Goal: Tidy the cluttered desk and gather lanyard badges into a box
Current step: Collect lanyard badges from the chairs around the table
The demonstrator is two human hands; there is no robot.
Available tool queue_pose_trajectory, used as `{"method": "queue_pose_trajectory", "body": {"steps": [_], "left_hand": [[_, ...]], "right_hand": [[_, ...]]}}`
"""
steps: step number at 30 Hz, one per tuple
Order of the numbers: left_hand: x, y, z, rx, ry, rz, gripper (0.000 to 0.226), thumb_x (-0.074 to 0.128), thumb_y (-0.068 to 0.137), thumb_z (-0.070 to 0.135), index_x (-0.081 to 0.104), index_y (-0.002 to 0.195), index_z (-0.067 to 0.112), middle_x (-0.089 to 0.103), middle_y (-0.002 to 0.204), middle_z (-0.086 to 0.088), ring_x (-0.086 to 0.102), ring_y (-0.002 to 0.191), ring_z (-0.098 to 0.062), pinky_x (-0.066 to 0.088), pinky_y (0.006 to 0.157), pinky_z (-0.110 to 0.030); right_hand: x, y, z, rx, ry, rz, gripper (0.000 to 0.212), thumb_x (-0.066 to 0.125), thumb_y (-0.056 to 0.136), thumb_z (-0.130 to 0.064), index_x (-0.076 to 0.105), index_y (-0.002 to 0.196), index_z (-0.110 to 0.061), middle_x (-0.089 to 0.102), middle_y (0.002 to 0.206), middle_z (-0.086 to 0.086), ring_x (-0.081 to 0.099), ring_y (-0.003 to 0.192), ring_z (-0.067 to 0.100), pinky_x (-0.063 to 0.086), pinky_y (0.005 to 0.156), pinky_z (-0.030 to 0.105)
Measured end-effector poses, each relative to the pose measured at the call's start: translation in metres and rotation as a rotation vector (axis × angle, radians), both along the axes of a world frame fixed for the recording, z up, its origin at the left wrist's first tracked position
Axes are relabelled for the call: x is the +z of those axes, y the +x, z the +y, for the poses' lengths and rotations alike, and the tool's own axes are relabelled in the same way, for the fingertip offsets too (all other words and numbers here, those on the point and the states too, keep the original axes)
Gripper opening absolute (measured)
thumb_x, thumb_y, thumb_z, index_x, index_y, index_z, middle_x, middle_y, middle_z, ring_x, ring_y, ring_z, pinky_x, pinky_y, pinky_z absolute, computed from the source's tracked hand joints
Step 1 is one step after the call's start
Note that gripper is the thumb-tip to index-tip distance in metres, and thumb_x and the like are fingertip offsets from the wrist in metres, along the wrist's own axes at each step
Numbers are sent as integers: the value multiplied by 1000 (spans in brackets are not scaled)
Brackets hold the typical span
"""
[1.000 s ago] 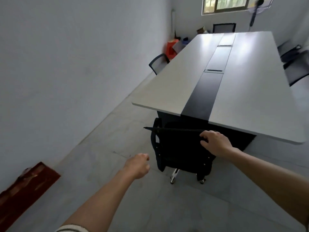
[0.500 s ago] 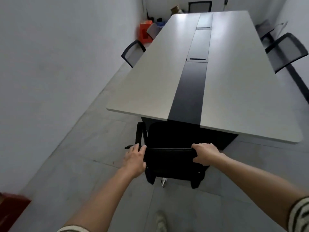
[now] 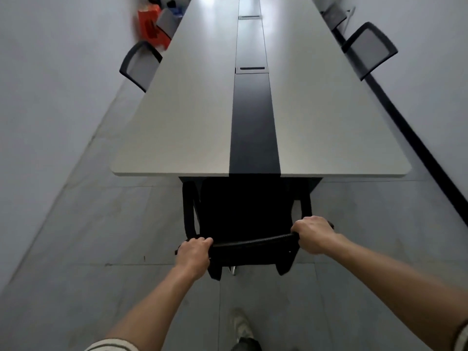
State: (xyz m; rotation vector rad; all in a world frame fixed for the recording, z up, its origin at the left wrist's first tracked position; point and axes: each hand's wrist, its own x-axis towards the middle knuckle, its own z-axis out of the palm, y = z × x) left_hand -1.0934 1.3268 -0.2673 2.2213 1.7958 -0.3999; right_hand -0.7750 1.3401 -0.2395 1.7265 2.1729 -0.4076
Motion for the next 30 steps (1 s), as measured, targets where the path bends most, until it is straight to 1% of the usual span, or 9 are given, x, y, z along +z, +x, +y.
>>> {"method": "queue_pose_trajectory", "body": {"steps": [3, 6, 10, 14, 18, 20, 23, 27, 30], "left_hand": [[7, 9, -12, -100, 18, -6, 25, 44, 87, 10, 56, 105, 21, 63, 102, 0, 58, 97, -24, 39, 75, -33], [11, 16, -38, -136, 20, -22, 23, 44, 87, 12, 56, 105, 22, 63, 101, 0, 59, 98, -23, 40, 76, -33], [10, 24, -94, -115, -4, -46, 22, 46, 88, 13, 56, 104, 22, 63, 102, 1, 59, 99, -22, 41, 76, -32], [5, 32, -152, -57, -65, -61, 25, 45, 87, 12, 57, 106, 23, 64, 105, 1, 59, 101, -23, 47, 81, -35], [1, 39, -202, -7, -139, -127, 27, 49, 85, 13, 58, 107, 26, 65, 107, 1, 61, 103, -25, 52, 85, -37], [-2, 48, -226, -23, -160, -118, 28, 51, 84, 14, 56, 108, 27, 64, 107, 2, 61, 100, -24, 52, 85, -38], [-8, 57, -243, -61, -149, -99, 26, 53, 85, 15, 53, 109, 27, 59, 107, 2, 55, 98, -22, 49, 86, -37], [-14, 60, -247, -87, -127, -76, 30, 52, 89, 17, 52, 118, 26, 55, 113, 2, 51, 104, -21, 44, 90, -35], [-12, 56, -233, -79, -88, -65, 29, 49, 92, 18, 53, 119, 25, 54, 114, 1, 51, 105, -21, 42, 87, -33]], "right_hand": [[-4, 15, -31, 25, -49, 6, 21, 50, 79, -15, 67, 86, -25, 59, 76, -1, 60, 79, 23, 37, 63, 28], [-8, 26, -62, 40, -77, 25, 19, 49, 78, -16, 65, 82, -25, 56, 72, -2, 59, 76, 23, 39, 62, 29], [-6, 38, -110, 114, -85, 60, 19, 49, 78, -17, 65, 85, -26, 59, 77, -2, 61, 81, 23, 40, 64, 28], [0, 46, -158, 161, -103, 72, 20, 49, 78, -15, 65, 88, -23, 52, 72, -3, 50, 70, 20, 36, 62, 27], [5, 54, -200, 219, -199, 43, 27, 48, 81, -13, 64, 101, -21, 62, 88, 3, 58, 80, 25, 38, 63, 29], [6, 61, -221, 215, -247, 29, 29, 47, 80, -13, 62, 103, -23, 58, 85, 1, 55, 76, 24, 39, 62, 30], [9, 70, -244, 179, -253, 57, 30, 46, 79, -14, 61, 101, -28, 55, 82, -4, 56, 76, 23, 39, 62, 30], [5, 74, -254, 160, -208, 106, 32, 46, 79, -15, 62, 102, -31, 60, 88, -5, 62, 83, 23, 40, 65, 29], [5, 69, -244, 154, -177, 141, 32, 46, 79, -15, 63, 102, -30, 63, 92, -3, 62, 85, 22, 40, 67, 29]]}}
